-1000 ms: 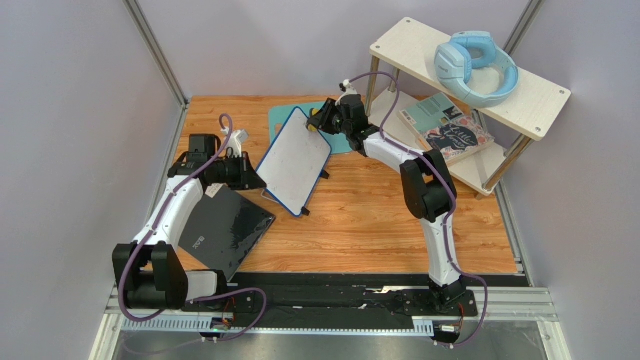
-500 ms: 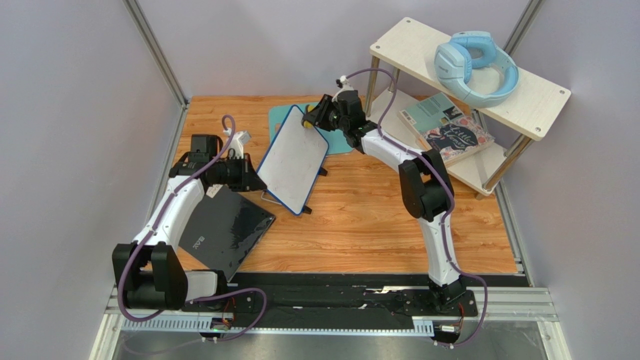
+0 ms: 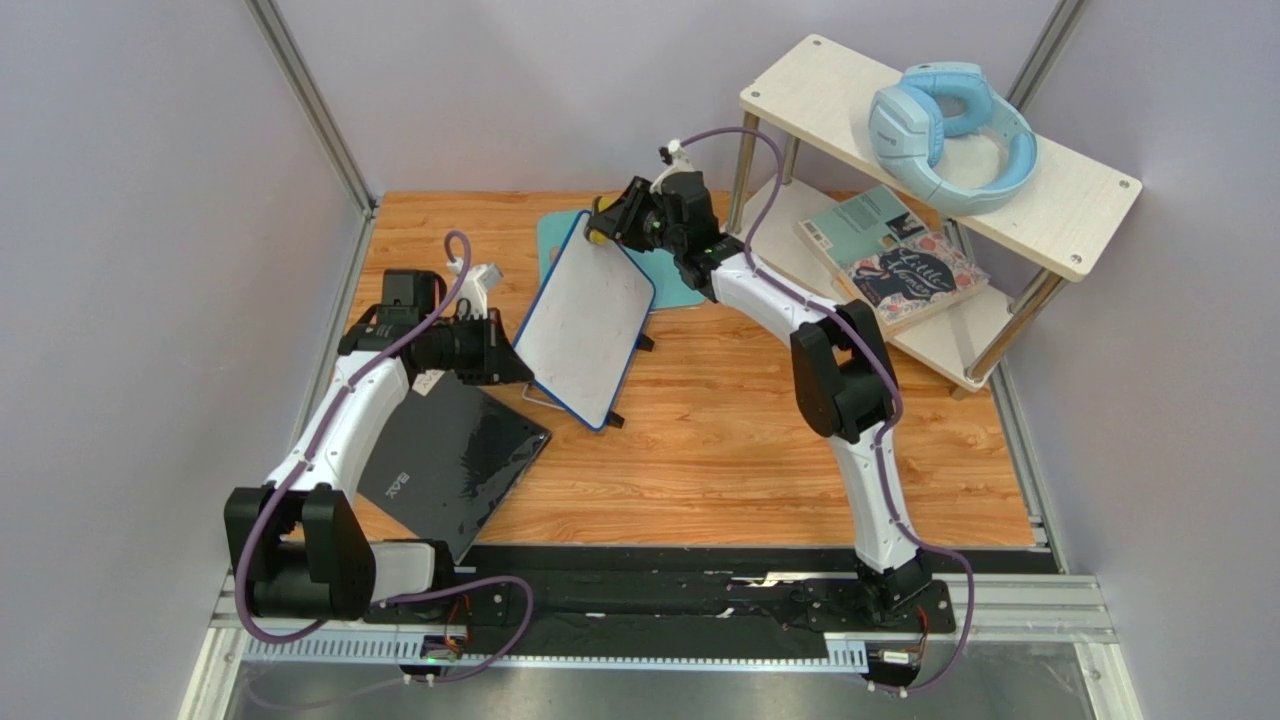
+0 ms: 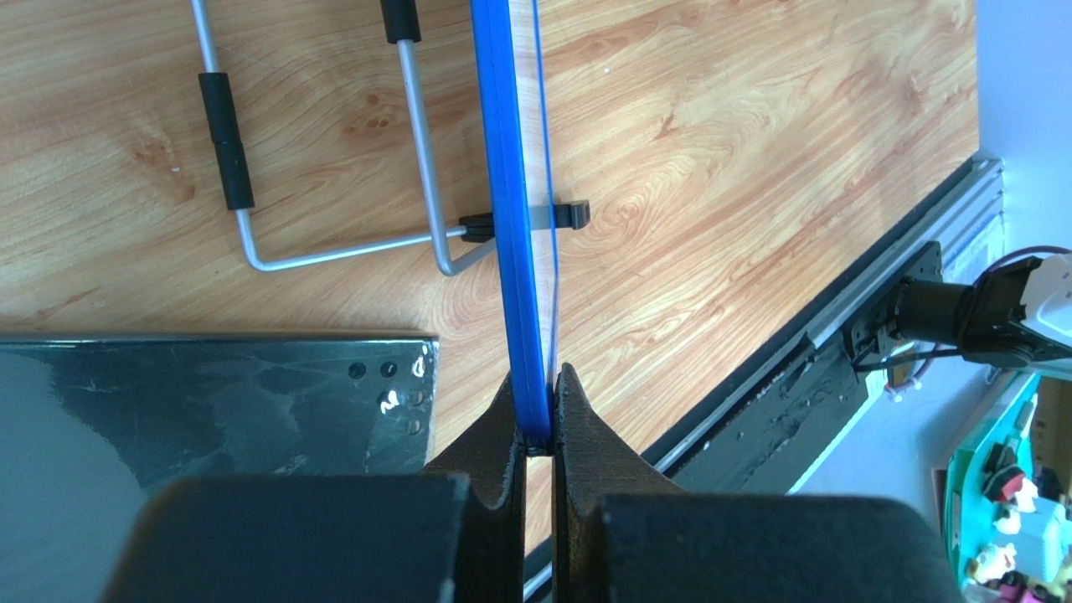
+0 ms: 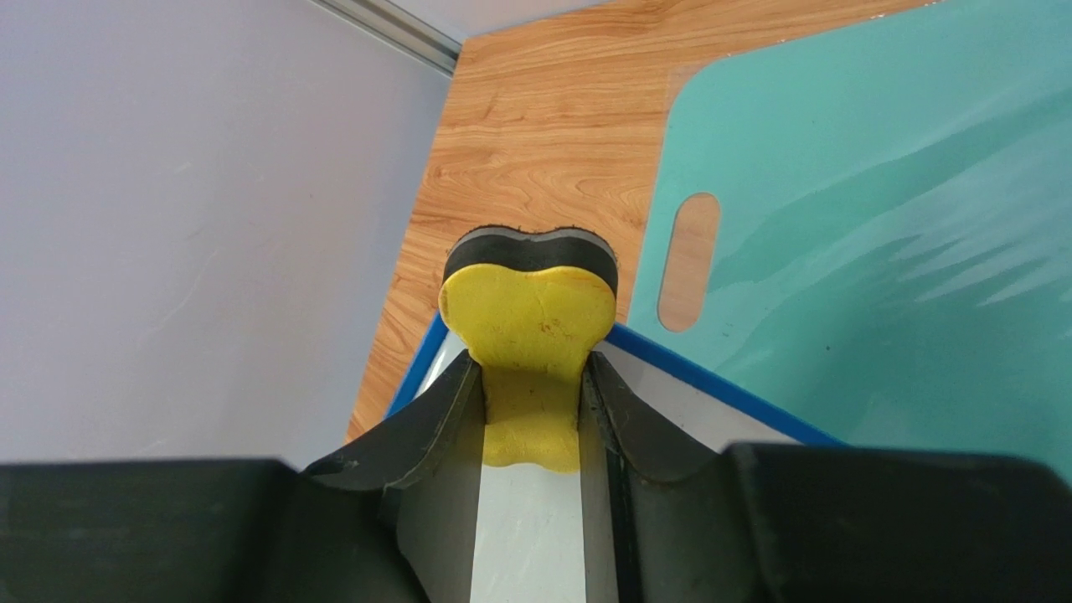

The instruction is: Erase the whiteboard

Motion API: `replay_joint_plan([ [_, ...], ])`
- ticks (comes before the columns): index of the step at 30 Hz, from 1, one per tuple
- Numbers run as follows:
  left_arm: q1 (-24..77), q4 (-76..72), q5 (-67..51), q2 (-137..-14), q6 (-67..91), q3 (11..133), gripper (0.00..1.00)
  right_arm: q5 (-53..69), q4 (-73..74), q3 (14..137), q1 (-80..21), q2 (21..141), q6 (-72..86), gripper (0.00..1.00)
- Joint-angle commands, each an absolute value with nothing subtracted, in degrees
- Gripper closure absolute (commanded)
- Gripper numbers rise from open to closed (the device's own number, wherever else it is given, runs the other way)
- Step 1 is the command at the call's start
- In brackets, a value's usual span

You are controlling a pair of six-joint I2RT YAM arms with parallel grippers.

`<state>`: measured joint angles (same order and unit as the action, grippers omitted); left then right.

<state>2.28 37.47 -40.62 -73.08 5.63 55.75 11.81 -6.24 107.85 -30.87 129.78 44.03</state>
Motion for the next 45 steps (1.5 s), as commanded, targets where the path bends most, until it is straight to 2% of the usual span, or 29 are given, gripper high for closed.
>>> replay_joint_plan([
  [1,4.3,34.7,-36.7,-73.0,-2.3,55.5,1.00,13.8,-7.6,112.1,-30.8,132.1,47.0,1.00],
  [5,4.5,35.1,-36.4,-73.0,-2.3,55.6,1.00,14.2,-6.9,108.5,-30.8,131.0,46.0,1.00],
  [13,5.0,35.6,-36.3,-72.0,-2.1,55.4,1.00,14.1,-9.8,91.8,-30.9,125.0,44.5,1.00],
  [16,5.4,35.7,-36.2,-71.8,-2.1,55.3,1.00,14.5,-10.5,90.4,-30.7,125.6,45.2,1.00],
  [37,6.4,35.6,-35.8,-72.0,-2.3,55.2,1.00,13.5,-4.4,112.4,-29.8,131.8,47.4,1.00],
  [42,6.6,35.7,-35.5,-71.7,-2.3,55.2,1.00,13.8,-4.0,112.9,-29.7,132.2,47.6,1.00],
  [45,6.7,35.7,-35.4,-71.5,-2.3,55.2,1.00,13.9,-4.6,108.9,-29.7,130.5,47.2,1.00],
])
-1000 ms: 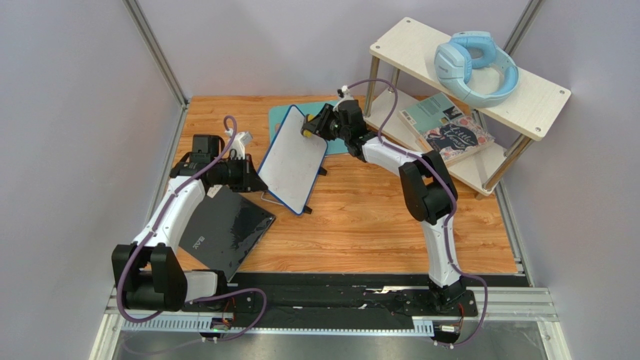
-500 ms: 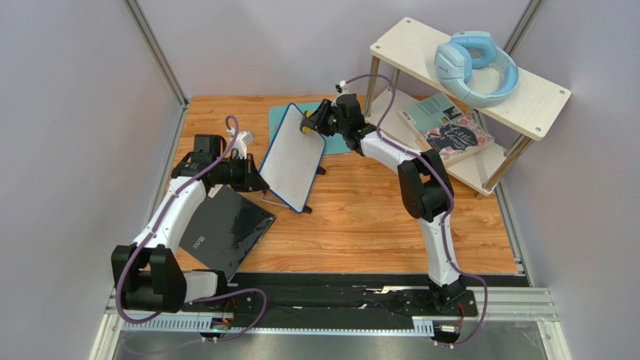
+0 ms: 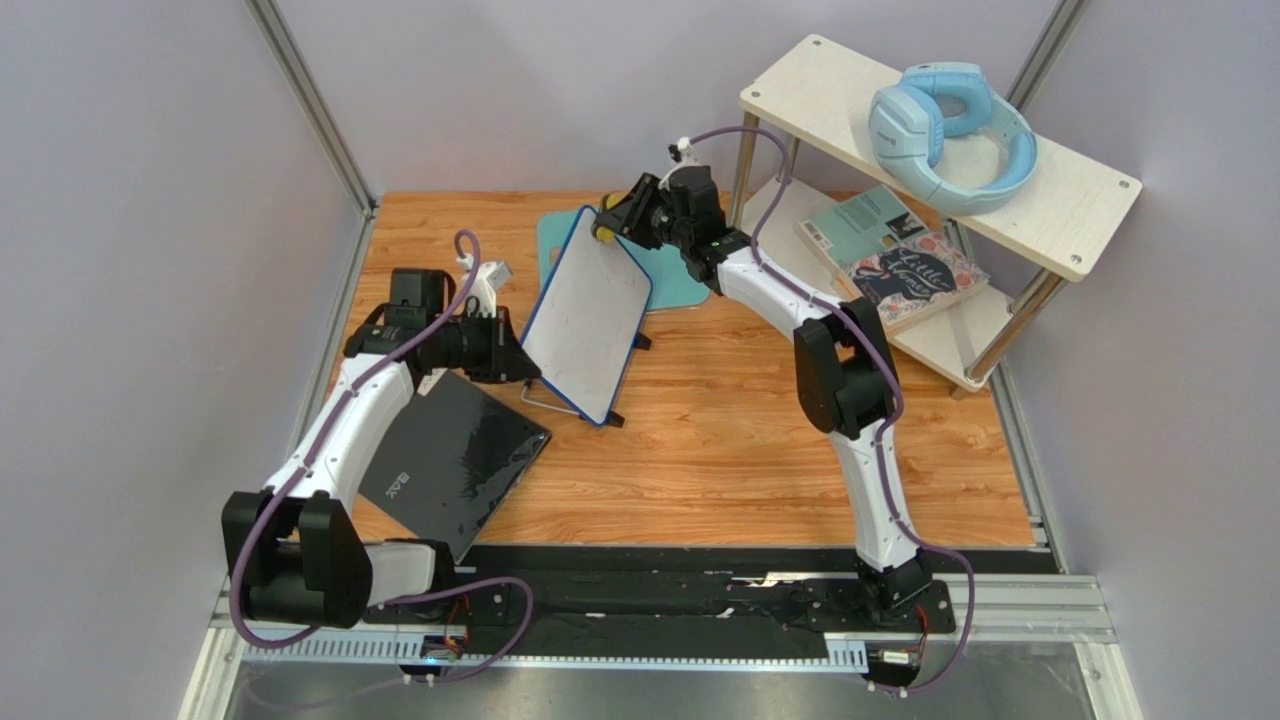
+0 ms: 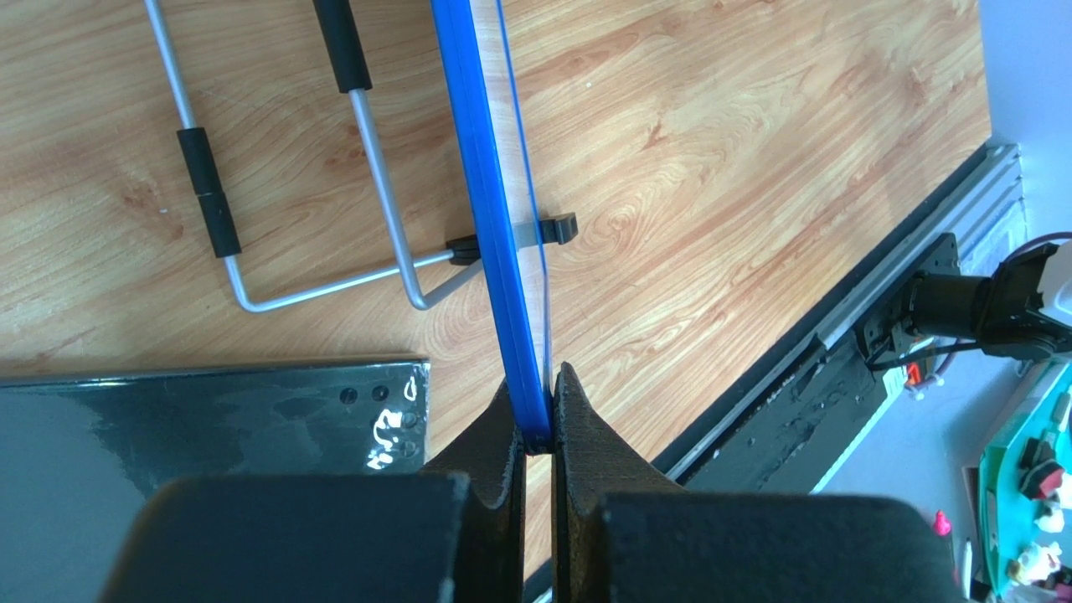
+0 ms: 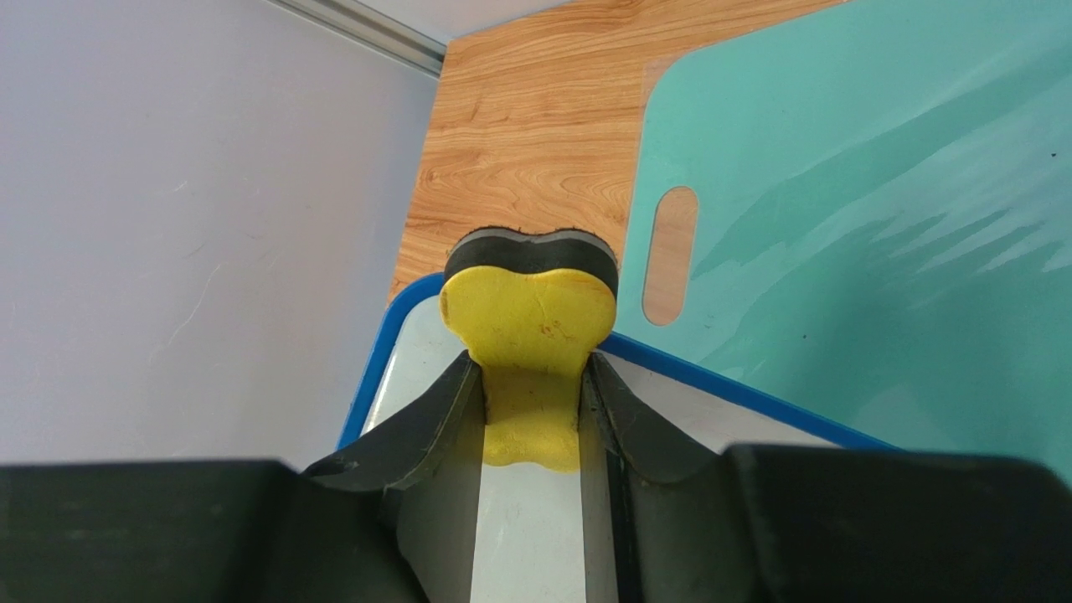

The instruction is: Erase the whiteboard

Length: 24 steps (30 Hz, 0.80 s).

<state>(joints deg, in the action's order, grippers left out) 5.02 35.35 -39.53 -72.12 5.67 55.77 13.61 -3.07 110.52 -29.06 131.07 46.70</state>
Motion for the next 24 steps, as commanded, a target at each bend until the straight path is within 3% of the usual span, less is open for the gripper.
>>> replay_joint_plan([
  [1,6.7,35.9,-35.5,-71.6,-2.3,55.3,1.00,13.8,-5.7,107.4,-29.7,130.0,47.0,1.00],
  [12,6.7,39.2,-35.7,-67.1,-1.3,56.2,1.00,15.9,-10.7,86.6,-31.7,121.6,45.4,1.00],
  [24,6.7,38.9,-36.8,-66.0,-0.3,53.4,1.00,16.6,-12.9,87.1,-35.5,120.5,46.1,1.00],
])
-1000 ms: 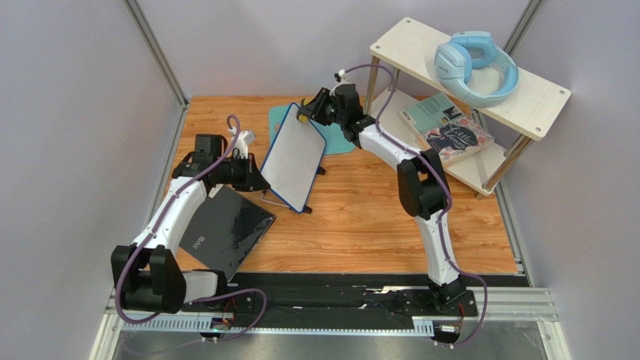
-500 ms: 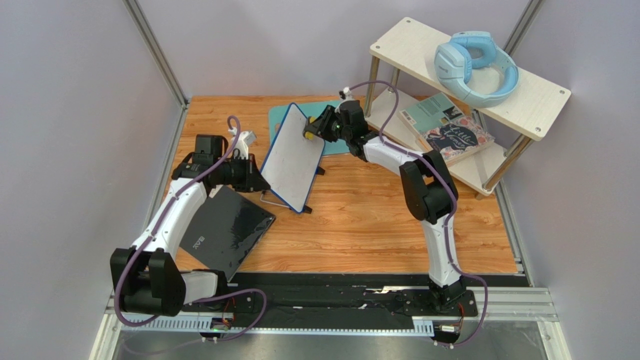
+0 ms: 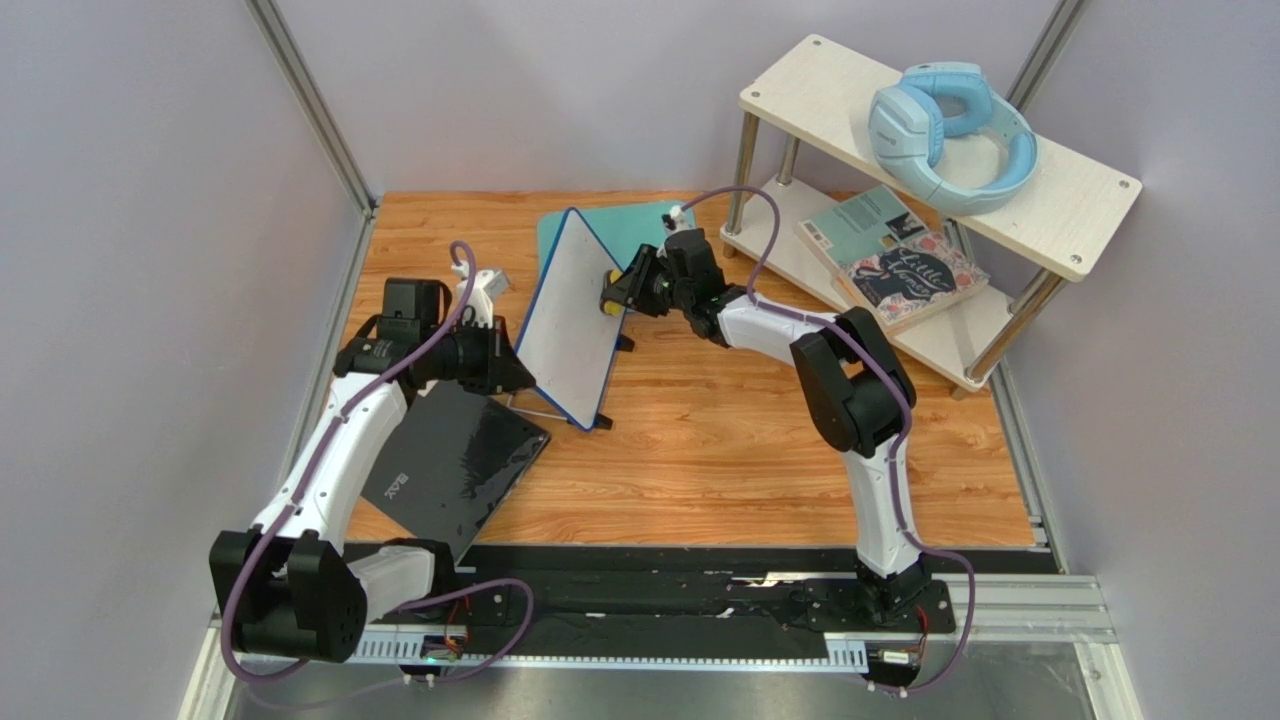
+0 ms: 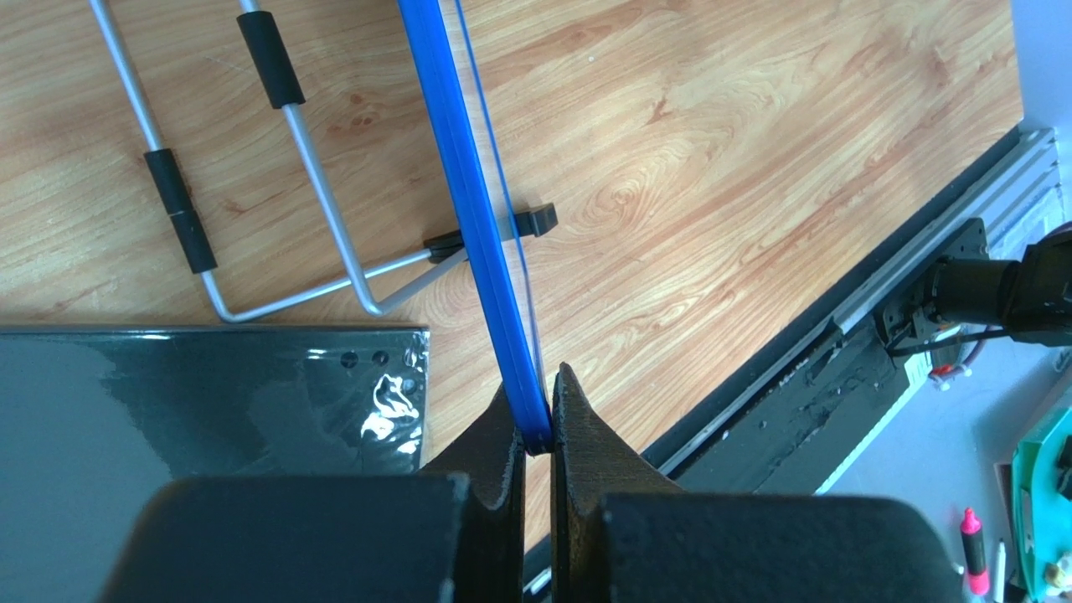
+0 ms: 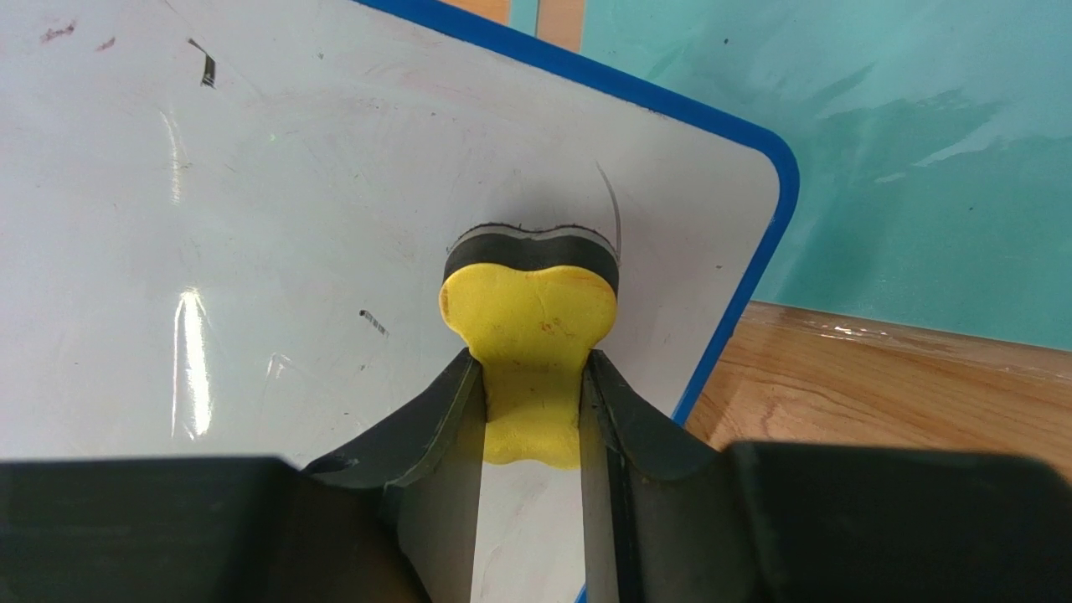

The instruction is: Erase the whiteboard

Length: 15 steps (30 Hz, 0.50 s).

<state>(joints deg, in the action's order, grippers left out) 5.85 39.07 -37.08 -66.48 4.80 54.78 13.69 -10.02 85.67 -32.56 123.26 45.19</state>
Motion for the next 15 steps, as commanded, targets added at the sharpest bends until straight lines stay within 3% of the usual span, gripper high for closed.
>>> replay_joint_plan([
  [1,6.7,38.8,-36.8,-65.9,-0.4,53.4,1.00,16.4,-13.0,87.6,-35.5,120.3,46.1,1.00],
  [15,7.2,38.5,-36.7,-66.8,-0.3,53.2,1.00,15.3,-12.4,99.5,-35.2,123.0,48.3,1.00],
])
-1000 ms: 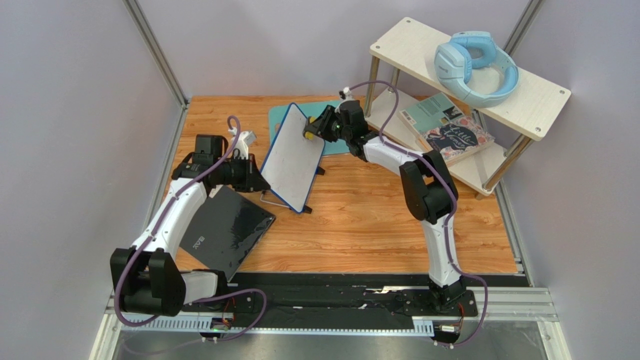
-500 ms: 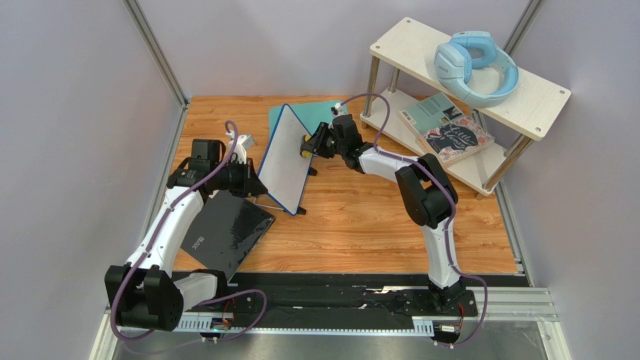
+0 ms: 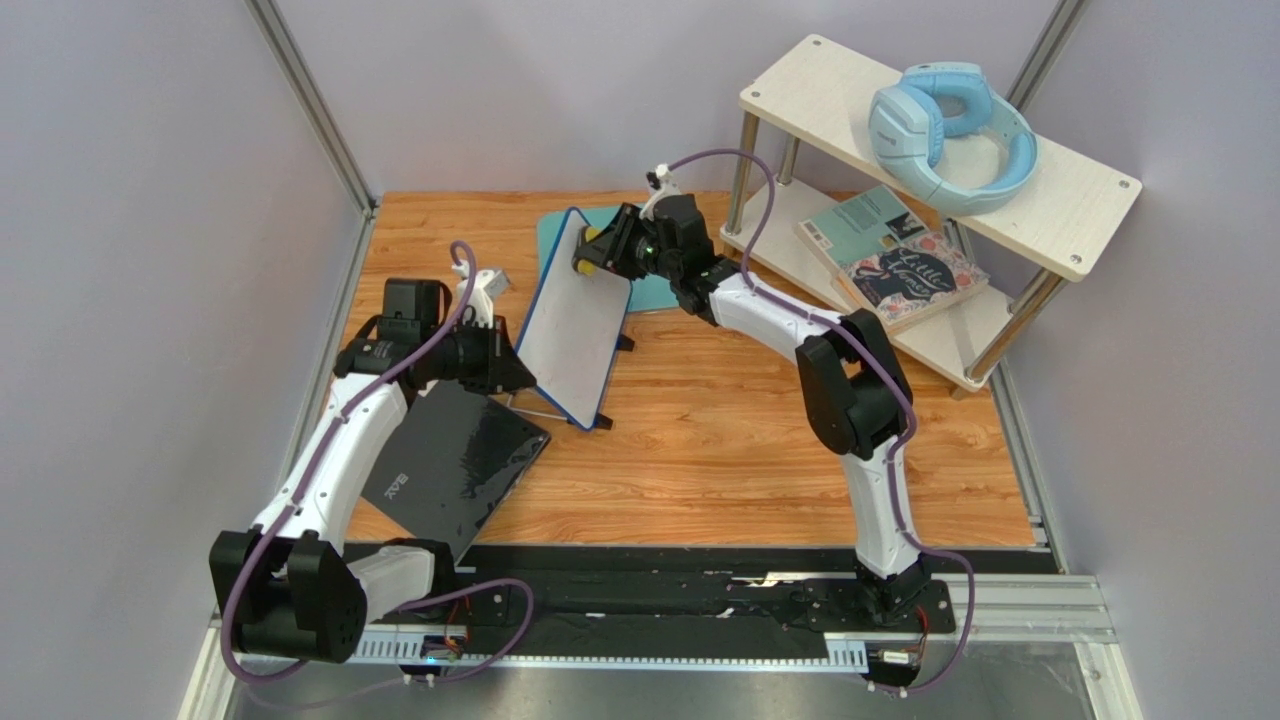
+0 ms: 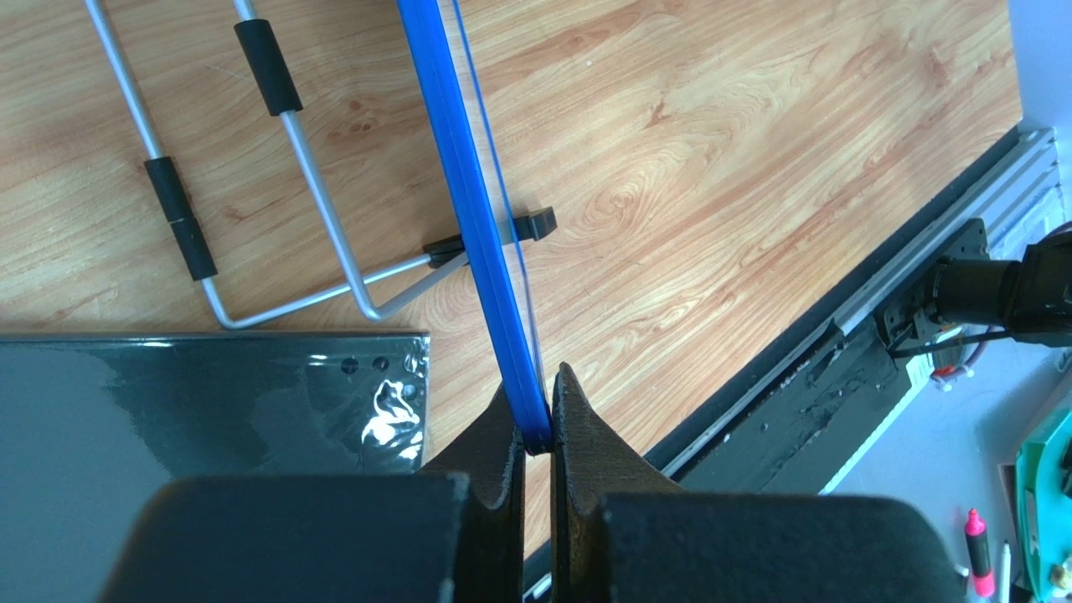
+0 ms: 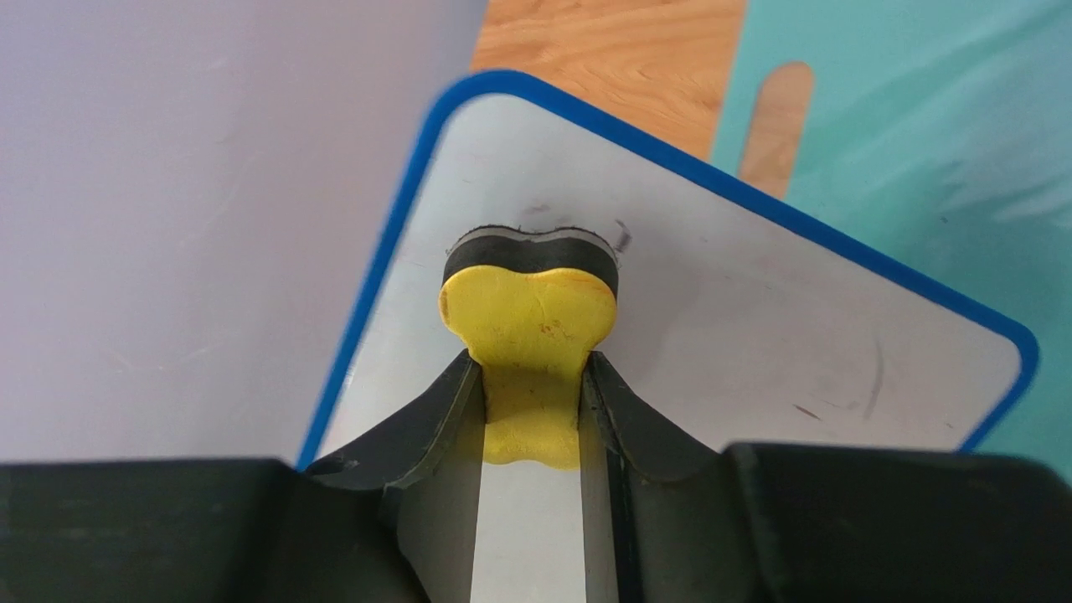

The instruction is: Erase the whiteboard

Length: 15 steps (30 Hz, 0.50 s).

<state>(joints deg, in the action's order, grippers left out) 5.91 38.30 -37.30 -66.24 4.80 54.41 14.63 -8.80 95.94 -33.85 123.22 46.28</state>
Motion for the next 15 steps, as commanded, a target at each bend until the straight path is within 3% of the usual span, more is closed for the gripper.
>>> replay_joint_plan([
  [1,7.2,38.5,-36.8,-66.9,-0.3,53.2,1.00,14.9,-12.0,99.7,-35.0,123.7,48.3,1.00],
  [10,7.4,38.4,-36.8,-66.9,-0.4,53.1,1.00,13.4,-11.6,97.3,-31.9,127.7,51.1,1.00],
  [15,7.6,38.5,-36.7,-66.9,-0.4,53.0,1.00,16.3,-18.4,94.0,-29.8,130.3,56.5,1.00],
])
